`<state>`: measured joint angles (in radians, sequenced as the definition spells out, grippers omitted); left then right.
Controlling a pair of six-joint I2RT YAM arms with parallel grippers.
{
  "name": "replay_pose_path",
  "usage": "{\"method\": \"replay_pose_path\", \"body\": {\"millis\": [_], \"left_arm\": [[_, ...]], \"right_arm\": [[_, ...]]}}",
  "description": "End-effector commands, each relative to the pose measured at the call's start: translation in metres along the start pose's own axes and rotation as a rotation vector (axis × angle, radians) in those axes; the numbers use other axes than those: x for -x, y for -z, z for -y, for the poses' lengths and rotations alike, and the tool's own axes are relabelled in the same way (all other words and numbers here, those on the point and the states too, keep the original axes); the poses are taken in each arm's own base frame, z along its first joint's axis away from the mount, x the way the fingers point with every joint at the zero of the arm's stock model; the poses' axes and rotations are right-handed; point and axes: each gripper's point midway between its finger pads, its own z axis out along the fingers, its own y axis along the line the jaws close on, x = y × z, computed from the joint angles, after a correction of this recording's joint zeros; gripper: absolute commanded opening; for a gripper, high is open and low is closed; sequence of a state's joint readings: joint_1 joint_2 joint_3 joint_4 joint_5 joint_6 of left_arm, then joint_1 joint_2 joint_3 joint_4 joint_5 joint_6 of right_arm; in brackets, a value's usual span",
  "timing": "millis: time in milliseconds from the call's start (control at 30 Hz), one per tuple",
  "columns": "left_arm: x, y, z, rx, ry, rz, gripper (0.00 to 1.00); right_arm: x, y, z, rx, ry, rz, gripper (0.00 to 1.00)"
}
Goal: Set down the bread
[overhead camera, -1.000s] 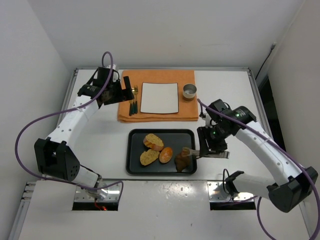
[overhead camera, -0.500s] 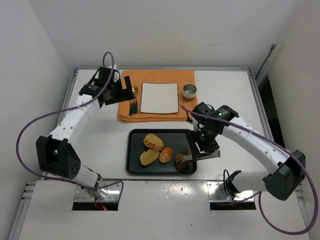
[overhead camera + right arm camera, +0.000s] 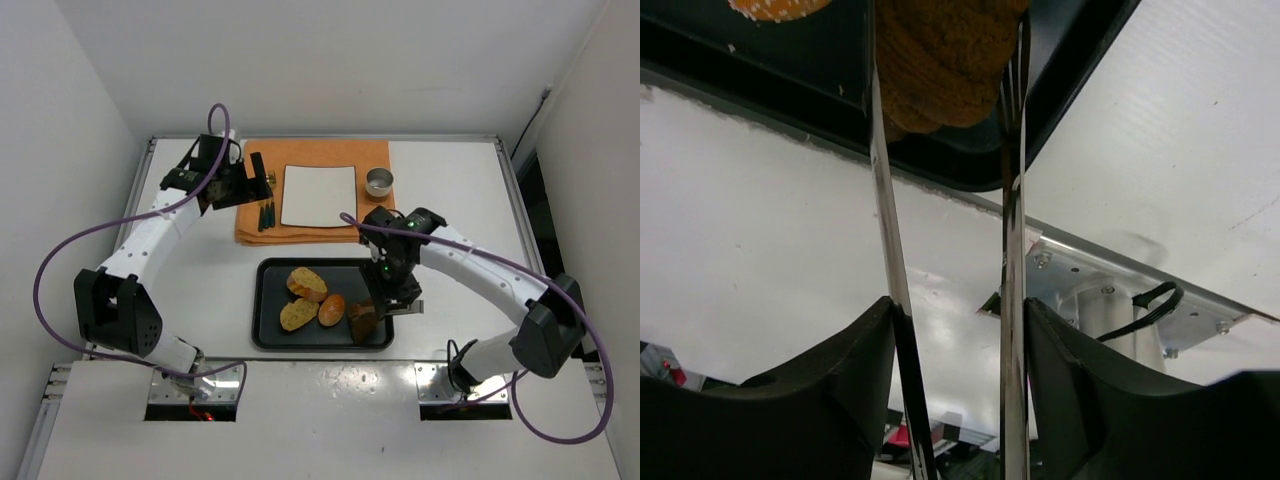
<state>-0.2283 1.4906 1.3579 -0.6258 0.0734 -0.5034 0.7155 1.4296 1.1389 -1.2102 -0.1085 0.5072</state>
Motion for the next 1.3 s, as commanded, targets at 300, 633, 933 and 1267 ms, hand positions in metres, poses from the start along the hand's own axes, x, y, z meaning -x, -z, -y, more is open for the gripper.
{"method": "replay_pose_path", "body": {"millis": [300, 633, 933, 1267], "left_arm": [[0.005, -0.005, 0.007, -0.053, -0.009, 0.007, 0.99], [-0.009, 0.002, -0.024, 0.077, 0.106, 0.022, 0.99], [-0.040, 0.013, -0.062, 0.182, 0.118, 0.000, 0.99], [-0.045, 0.025, -0.091, 0.231, 0.140, -0.020, 0.99]], "right_arm": [[0.102, 0.079, 0.001, -0.141, -0.012, 0.325, 0.46], [0.279, 0.102, -0.026, -0.159, -0.032, 0.704, 0.46], [0.360, 0.074, -0.009, -0.101, -0.084, 0.769, 0.46], [0.372, 0.036, -0.001, -0.078, -0.132, 0.729, 0.49]]}}
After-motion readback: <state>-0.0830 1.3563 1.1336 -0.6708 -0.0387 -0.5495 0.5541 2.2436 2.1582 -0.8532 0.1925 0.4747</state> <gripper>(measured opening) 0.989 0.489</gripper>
